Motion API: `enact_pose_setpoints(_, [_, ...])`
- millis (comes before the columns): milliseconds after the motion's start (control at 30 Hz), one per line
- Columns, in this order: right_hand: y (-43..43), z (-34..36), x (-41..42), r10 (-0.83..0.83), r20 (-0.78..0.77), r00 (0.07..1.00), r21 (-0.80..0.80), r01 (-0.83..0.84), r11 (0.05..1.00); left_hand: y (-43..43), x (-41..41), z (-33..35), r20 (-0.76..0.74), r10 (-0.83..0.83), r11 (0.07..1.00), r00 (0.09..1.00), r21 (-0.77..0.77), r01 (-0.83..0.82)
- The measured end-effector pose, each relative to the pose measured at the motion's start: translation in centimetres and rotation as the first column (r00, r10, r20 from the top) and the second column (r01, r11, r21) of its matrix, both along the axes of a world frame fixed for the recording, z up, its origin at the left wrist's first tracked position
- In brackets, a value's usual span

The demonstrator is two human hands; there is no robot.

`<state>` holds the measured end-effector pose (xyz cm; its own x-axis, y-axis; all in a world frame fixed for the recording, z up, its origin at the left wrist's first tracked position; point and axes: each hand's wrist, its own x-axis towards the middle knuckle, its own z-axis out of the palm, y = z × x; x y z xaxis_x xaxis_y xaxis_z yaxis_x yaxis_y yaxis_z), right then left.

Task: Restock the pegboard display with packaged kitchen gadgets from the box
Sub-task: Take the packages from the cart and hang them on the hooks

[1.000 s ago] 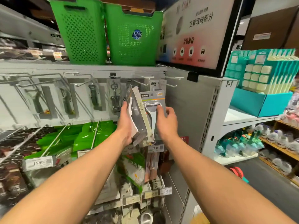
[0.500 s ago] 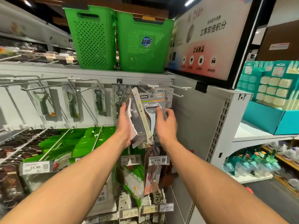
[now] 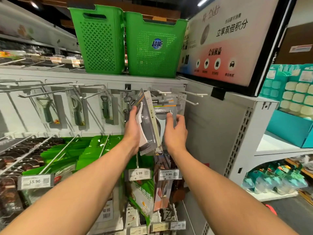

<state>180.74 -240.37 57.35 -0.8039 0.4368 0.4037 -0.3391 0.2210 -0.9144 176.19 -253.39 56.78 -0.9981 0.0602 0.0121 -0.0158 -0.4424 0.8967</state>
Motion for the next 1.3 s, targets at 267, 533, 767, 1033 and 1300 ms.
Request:
enact_pose_setpoints(267, [-0.8,-0.8,-2.7,-0.111,-0.154,0.982,0.057,0.121,0.991,-0.4,-2.2,-1.3,-0.011,0.037,0.999,0.999,0.024,-0.037])
enact_pose_setpoints(533, [-1.0,-2.4,-7.8,-0.105,-0.066,0.992,0.213,0.116,0.970,-1.5,-8.6,-3.3,0.047,0.079,0.997,0.996,0.013,-0.080])
enact_pose_setpoints(767, [-2.5,-2.2,-13.5,-0.087,0.046,0.995,0.217,0.075,0.973,-3.3,-17.7,-6.8,0.159,0.133,0.990,0.978,-0.072,-0.123])
enact_pose_setpoints(1033, [-3.3,-1.7,-20.5,-0.116,0.154,0.981,0.265,0.072,0.962,-3.0,-18.2,-3.8,0.049,0.093,0.993,0.994,-0.072,-0.089])
enact_pose_setpoints(1300, [-3.5,-2.3,-22.6,-0.131,0.238,0.962,0.148,0.097,0.984,-2.8,-17.6,-2.4,0.013,0.067,0.990,0.998,-0.125,-0.065])
